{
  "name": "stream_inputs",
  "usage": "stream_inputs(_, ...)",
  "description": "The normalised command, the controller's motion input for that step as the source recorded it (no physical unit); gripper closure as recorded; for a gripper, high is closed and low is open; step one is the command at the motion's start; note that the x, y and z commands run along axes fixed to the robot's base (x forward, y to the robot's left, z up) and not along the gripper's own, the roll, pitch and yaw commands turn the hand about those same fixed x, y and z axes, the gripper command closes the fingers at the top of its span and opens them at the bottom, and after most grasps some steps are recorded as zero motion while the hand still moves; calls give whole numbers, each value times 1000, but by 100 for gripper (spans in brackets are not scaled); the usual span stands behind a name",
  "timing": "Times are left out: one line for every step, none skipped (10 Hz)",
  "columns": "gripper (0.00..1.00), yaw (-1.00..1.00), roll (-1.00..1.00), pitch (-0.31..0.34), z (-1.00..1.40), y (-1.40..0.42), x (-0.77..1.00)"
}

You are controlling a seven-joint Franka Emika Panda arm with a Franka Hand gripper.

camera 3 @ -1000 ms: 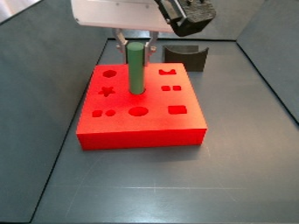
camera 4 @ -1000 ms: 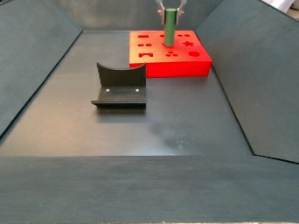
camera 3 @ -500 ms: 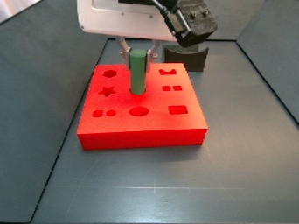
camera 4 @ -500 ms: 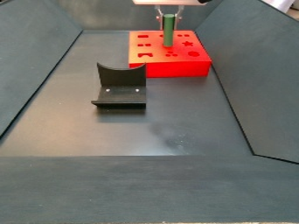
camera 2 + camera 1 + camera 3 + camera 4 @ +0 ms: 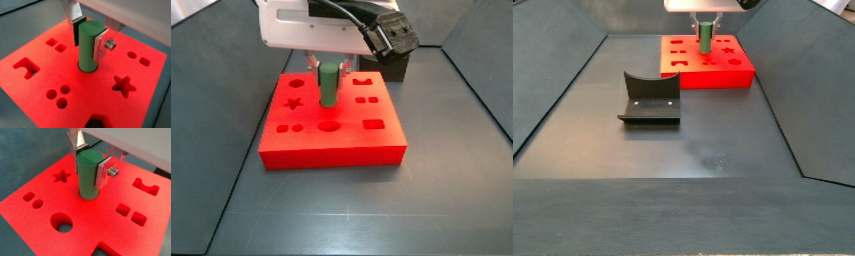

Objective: Pick up the round object. Move up. Place the round object on the fixture. Regrasp the round object. Move to above the board. Insert the round object.
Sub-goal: Insert the round object.

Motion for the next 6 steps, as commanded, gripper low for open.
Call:
stream_inputs(100,0,-6,-13,-1000,0,0)
stream_inputs(100,31,114,-29,-1000,-6,-26)
stream_inputs(100,71,186,-46,-1000,0,-54)
stream_inputs(100,80,174,-63,-1000,-6,-29)
stream_inputs(100,57,144,-60,-1000,-66,-3)
stream_inputs(100,46,107,-79,-1000,-131,0)
